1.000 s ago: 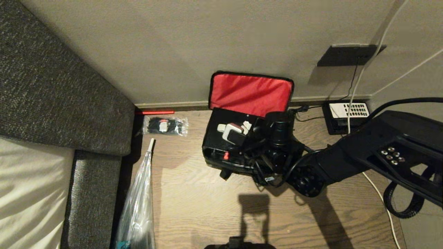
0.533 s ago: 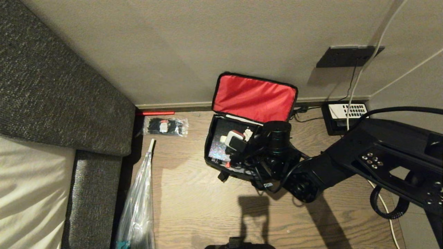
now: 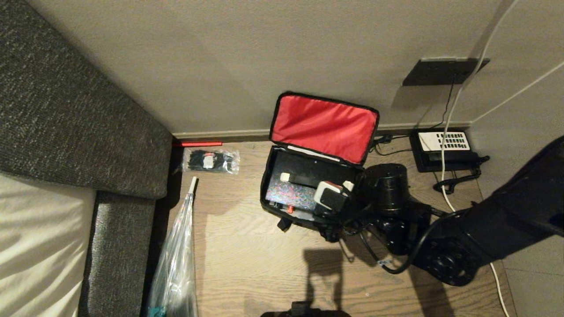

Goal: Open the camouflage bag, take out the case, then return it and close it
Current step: Close the top of the storage box

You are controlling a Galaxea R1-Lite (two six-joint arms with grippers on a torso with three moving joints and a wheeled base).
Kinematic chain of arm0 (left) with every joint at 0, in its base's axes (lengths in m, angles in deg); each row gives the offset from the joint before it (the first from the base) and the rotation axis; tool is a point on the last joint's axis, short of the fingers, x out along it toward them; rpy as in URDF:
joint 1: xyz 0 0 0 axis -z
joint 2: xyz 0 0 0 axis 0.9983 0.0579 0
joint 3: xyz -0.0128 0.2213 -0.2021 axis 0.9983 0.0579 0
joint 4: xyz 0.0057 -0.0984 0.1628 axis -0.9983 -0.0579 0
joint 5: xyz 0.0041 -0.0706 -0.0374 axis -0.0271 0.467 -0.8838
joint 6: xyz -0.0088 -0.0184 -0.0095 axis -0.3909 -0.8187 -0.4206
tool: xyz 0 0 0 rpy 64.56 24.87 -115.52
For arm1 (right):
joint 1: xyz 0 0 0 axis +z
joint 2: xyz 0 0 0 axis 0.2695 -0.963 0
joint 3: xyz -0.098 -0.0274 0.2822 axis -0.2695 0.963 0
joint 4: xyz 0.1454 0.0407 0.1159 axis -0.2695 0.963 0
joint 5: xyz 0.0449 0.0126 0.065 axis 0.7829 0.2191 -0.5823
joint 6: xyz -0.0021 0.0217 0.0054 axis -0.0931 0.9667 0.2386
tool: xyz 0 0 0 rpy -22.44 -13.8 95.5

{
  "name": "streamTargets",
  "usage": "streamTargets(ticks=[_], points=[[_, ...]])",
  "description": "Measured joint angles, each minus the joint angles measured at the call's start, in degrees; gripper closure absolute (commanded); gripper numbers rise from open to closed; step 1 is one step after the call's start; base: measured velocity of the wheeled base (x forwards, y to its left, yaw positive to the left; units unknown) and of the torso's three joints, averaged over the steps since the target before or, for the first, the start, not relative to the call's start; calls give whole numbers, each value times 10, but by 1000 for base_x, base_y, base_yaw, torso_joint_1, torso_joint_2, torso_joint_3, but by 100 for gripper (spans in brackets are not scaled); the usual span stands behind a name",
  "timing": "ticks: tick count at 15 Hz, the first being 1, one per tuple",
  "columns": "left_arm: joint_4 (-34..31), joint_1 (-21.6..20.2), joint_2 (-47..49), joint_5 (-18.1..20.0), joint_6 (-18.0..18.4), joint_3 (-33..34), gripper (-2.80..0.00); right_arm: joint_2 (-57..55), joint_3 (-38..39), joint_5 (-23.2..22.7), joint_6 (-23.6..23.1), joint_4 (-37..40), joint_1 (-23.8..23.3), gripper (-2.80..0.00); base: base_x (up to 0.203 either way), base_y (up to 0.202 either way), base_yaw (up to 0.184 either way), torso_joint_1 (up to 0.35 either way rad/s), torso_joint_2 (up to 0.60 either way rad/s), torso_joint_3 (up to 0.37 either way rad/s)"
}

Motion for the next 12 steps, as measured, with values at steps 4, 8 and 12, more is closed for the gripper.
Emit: streamTargets(ticks=[4, 8, 12], points=[[0, 0, 0, 0, 0, 0, 0, 162, 121, 52, 105, 154, 0, -280, 0, 0, 0, 0, 0, 0], [0, 0, 0, 0, 0, 0, 0, 330, 182, 71, 262, 411, -12, -280, 0, 0, 0, 0, 0, 0], [0, 0, 0, 0, 0, 0, 0, 489, 203, 67, 447, 672, -31, 0, 0, 0, 0, 0, 0, 0]])
